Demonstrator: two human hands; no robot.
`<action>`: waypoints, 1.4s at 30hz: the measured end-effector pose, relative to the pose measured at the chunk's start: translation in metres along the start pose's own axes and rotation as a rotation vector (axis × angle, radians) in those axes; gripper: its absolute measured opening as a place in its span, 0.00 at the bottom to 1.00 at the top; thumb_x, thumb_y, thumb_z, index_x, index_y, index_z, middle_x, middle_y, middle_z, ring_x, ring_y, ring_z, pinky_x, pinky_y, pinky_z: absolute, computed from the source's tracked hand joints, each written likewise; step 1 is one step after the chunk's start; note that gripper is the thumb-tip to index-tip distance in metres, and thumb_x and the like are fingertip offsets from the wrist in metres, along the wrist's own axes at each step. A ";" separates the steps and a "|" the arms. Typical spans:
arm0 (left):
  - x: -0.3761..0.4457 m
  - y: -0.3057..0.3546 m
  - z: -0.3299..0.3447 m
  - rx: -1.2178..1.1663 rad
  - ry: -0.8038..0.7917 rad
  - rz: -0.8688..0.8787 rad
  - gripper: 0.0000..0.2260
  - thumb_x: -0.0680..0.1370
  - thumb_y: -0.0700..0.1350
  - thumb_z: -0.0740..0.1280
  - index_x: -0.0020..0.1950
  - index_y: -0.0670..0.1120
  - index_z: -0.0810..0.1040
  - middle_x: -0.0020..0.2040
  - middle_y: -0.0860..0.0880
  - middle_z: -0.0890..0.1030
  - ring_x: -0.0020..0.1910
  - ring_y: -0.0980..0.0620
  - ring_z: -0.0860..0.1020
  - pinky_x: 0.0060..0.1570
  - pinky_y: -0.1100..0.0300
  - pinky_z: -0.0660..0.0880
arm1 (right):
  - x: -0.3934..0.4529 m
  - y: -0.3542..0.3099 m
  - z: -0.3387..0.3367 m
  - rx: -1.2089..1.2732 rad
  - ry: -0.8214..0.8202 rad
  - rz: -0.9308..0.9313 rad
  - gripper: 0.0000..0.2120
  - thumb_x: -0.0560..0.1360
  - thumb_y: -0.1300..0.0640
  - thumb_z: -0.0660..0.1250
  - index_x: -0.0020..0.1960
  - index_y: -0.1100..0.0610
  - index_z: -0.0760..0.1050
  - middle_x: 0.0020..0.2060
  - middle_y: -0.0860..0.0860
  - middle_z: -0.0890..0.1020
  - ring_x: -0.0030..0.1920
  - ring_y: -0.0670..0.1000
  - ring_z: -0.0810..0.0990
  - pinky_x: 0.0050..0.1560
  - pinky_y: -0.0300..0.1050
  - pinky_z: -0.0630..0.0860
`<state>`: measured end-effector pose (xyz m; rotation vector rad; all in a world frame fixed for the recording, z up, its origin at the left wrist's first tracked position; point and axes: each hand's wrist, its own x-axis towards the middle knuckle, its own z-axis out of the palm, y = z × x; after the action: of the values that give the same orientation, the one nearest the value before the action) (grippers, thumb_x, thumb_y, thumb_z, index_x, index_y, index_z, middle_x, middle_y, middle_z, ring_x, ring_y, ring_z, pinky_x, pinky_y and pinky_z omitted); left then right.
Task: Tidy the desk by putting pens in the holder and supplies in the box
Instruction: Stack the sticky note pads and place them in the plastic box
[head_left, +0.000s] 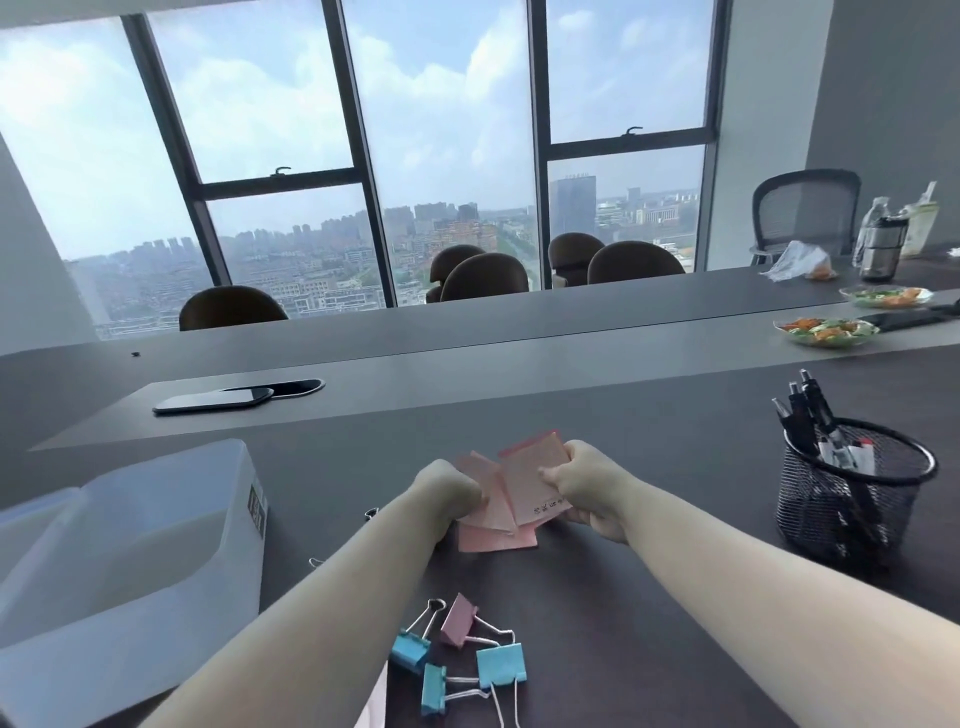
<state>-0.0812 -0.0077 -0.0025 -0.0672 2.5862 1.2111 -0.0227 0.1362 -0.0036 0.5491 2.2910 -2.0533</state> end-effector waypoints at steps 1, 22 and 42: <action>0.004 -0.003 -0.002 -0.108 -0.005 0.010 0.18 0.72 0.39 0.67 0.62 0.39 0.76 0.61 0.40 0.80 0.58 0.41 0.81 0.51 0.54 0.79 | -0.001 0.000 0.000 0.006 0.005 -0.013 0.03 0.79 0.61 0.58 0.51 0.54 0.68 0.58 0.61 0.79 0.48 0.55 0.79 0.52 0.52 0.78; -0.111 -0.056 -0.088 -0.290 0.075 0.068 0.10 0.77 0.32 0.64 0.38 0.43 0.74 0.36 0.46 0.77 0.32 0.50 0.76 0.23 0.66 0.76 | -0.090 -0.030 0.035 -0.100 -0.053 -0.109 0.06 0.79 0.62 0.60 0.54 0.56 0.70 0.43 0.54 0.80 0.37 0.49 0.78 0.36 0.42 0.77; -0.172 -0.119 -0.108 -0.428 0.142 -0.238 0.11 0.81 0.39 0.60 0.39 0.43 0.71 0.31 0.48 0.78 0.13 0.54 0.75 0.17 0.68 0.71 | -0.152 -0.026 0.110 -0.265 -0.284 0.136 0.11 0.81 0.64 0.55 0.40 0.60 0.67 0.35 0.56 0.75 0.34 0.53 0.76 0.47 0.50 0.78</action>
<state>0.0775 -0.1799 0.0215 -0.5479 2.2967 1.6890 0.0893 -0.0095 0.0429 0.3615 2.2365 -1.6137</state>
